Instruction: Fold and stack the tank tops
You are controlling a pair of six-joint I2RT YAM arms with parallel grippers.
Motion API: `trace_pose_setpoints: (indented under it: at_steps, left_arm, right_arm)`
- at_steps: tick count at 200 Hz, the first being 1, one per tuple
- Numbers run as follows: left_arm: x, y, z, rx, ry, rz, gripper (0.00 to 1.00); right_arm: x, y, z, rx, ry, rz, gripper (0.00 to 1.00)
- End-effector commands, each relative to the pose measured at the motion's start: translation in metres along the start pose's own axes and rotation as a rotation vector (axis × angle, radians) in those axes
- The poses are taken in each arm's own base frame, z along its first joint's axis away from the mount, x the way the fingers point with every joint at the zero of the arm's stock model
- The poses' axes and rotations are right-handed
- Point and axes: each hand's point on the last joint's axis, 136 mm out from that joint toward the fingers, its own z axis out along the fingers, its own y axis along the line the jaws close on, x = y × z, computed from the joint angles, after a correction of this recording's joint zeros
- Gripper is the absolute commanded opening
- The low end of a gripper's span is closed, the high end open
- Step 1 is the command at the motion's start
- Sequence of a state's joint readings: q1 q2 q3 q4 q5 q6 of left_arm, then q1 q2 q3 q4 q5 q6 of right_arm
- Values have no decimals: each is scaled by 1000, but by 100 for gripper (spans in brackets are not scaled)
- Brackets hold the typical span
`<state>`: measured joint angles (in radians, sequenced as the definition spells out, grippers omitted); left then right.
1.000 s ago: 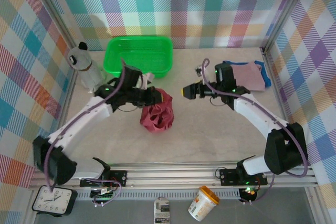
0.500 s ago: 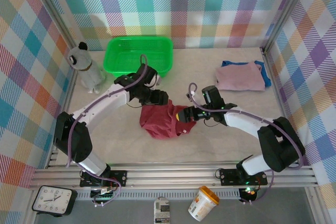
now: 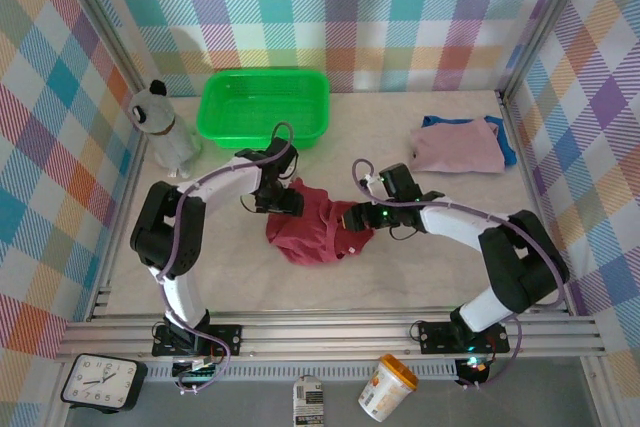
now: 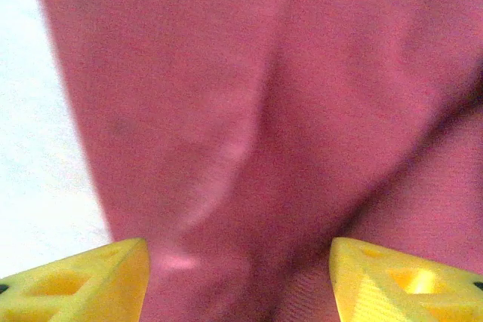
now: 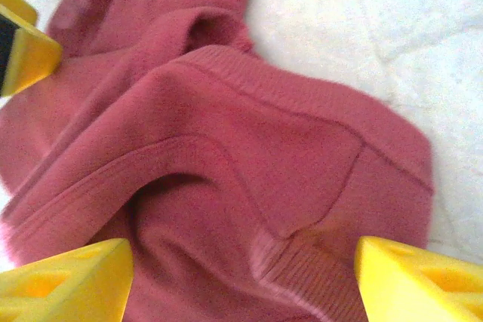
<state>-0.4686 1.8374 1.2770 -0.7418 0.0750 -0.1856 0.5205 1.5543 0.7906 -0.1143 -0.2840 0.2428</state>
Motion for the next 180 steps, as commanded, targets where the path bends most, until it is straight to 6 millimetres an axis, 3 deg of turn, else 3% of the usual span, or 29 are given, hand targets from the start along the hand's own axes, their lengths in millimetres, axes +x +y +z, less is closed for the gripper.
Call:
trace_pose_setpoints:
  at_steps: [1, 17, 28, 47, 61, 78, 115, 127, 145, 180]
  left_arm:
    - [-13, 20, 11, -59, -30, -16, 63]
    - [-12, 13, 22, -20, 3, -27, 59]
    - [-12, 6, 26, 24, 14, -36, 52]
    - [-10, -7, 26, 82, 27, -48, 33]
    - [-6, -13, 21, 98, 41, -47, 17]
    - [3, -19, 8, 99, 65, -42, 3]
    - [39, -43, -29, 113, 83, -139, 4]
    - [55, -63, -35, 145, 88, -181, 6]
    - [76, -111, -43, 230, 70, -212, 9]
    - [100, -217, -57, 507, 65, -329, 11]
  right_arm:
    - [-2, -16, 7, 96, 39, -18, 77]
    - [-1, -21, 15, 107, 52, -9, 75]
    - [-1, -24, 19, 115, 59, -5, 70]
    - [-2, -29, 23, 133, 67, -4, 53]
    - [-10, -27, 18, 140, 45, -17, 34]
    - [-26, -22, 4, 160, 2, -45, 17]
    - [-79, -38, -59, 265, -153, -79, 7]
    - [-99, -41, -77, 275, -195, -100, 6]
    - [-125, -38, -92, 265, -234, -162, 4]
    - [-176, -14, -85, 157, -280, -272, 2]
